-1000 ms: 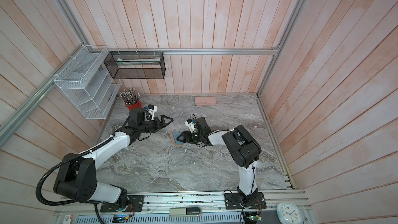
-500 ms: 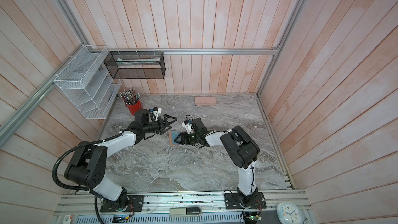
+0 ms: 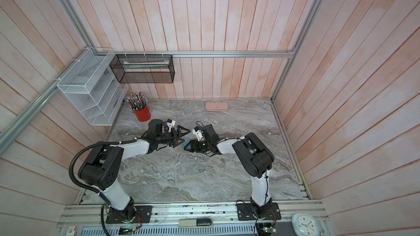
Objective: Take the credit cards out of the card holder
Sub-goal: Place the card holder at the center of the table.
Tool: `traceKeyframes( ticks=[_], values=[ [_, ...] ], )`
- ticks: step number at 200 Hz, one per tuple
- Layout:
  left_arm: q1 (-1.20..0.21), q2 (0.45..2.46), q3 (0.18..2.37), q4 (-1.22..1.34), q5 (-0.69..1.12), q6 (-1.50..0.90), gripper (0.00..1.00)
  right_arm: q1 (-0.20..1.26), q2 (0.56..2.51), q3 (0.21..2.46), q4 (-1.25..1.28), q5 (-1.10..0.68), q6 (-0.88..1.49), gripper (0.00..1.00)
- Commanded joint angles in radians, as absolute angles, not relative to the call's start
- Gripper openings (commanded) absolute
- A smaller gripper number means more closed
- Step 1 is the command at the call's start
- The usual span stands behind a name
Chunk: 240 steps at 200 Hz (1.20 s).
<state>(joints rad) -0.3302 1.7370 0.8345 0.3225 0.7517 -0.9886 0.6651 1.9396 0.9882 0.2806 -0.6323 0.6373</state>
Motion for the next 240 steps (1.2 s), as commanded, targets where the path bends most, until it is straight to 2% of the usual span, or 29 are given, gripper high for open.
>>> traceKeyframes(
  ticks=[1,53,94,132,240],
  values=[
    [-0.327,1.762,0.805,0.347,0.746,-0.983,1.00,0.665,1.900,0.957,0.273,-0.623,0.624,0.65],
    [-0.326,1.779,0.774,0.351,0.724,-0.976,1.00,0.651,1.833,0.909,0.304,-0.643,0.644,0.71],
    [-0.315,1.786,0.754,0.356,0.713,-0.971,1.00,0.600,1.760,0.884,0.293,-0.636,0.642,0.72],
    [-0.303,1.778,0.741,0.351,0.710,-0.963,1.00,0.549,1.789,0.910,0.254,-0.664,0.602,0.72],
    [-0.290,1.775,0.740,0.337,0.710,-0.949,1.00,0.533,1.815,0.885,0.265,-0.661,0.595,0.72]
  ],
)
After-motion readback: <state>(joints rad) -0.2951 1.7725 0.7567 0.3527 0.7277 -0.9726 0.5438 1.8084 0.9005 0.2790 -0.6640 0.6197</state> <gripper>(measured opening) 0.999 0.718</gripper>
